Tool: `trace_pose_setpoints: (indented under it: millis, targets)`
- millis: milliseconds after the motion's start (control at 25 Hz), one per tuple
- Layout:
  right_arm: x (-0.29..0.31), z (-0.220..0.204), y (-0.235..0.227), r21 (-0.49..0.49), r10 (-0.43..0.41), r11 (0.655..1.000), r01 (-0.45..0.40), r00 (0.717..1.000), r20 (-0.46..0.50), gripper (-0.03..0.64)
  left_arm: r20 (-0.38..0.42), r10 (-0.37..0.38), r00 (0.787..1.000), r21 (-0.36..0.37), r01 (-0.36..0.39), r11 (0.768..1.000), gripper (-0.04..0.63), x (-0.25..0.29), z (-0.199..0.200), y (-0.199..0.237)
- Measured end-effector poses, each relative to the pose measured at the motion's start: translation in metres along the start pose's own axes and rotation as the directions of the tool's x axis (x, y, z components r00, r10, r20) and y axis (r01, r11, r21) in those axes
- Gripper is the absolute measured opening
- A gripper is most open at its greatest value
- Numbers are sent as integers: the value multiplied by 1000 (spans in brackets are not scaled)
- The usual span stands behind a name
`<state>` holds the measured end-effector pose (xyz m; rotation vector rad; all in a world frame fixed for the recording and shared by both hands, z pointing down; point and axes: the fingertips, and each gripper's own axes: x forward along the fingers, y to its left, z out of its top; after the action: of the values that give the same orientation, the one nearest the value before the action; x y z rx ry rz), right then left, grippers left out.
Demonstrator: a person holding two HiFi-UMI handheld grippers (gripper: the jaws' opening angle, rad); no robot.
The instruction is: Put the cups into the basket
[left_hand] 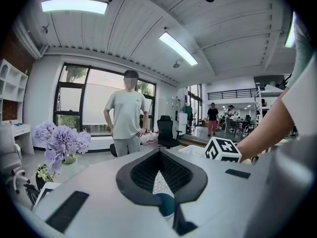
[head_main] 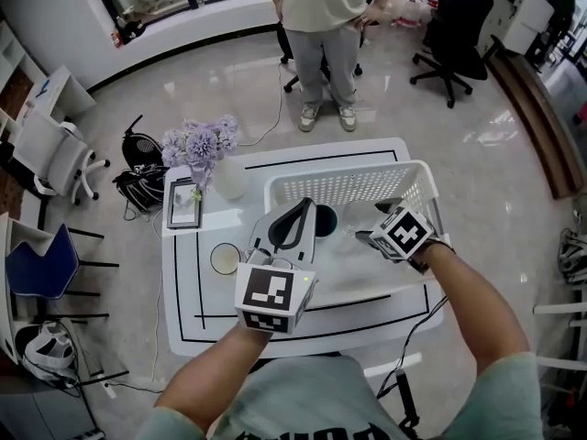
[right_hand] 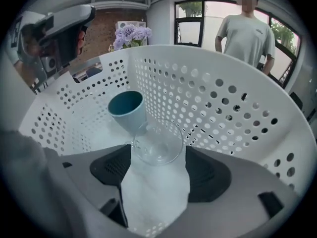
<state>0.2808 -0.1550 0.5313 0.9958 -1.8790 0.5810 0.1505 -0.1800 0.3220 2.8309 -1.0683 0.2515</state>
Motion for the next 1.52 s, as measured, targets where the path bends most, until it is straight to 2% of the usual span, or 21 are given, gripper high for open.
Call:
trace_pose_setpoints:
  millis: [240, 440, 480, 560, 680, 920, 1080, 1520]
  targets:
    - [-42, 23, -5, 26, -73, 997, 71, 991, 112, 333, 13, -3, 1000, 10, 3, 1000, 3, -8, 6, -2]
    - [-93, 47, -7, 110, -162, 984, 137, 951, 262, 319, 24, 7, 1000, 12, -7, 1000, 3, -14, 9, 0]
    - [-102, 52, -7, 123, -183, 981, 153, 941, 284, 284, 26, 7, 1000, 10, -8, 1000, 3, -15, 10, 1]
    - [-120, 61, -5, 150, -219, 972, 179, 921, 321, 134, 31, 6, 1000, 3, -6, 1000, 3, -18, 13, 0]
    - [-140, 72, 9, 188, -248, 964, 190, 896, 368, 72, 37, 4, 999, 0, -4, 1000, 3, -23, 16, -3]
    - [-156, 75, 46, 279, -297, 941, 189, 857, 420, 48, 39, 10, 999, 3, -10, 1000, 3, -38, 10, -6]
    - [-172, 75, 64, 327, -351, 920, 214, 821, 450, 40, 52, 28, 998, 1, -29, 1000, 3, -55, 11, -1]
    - [-186, 69, 130, 399, -452, 879, 261, 725, 520, 34, 80, 80, 994, -18, -79, 997, 3, -110, -1, 8]
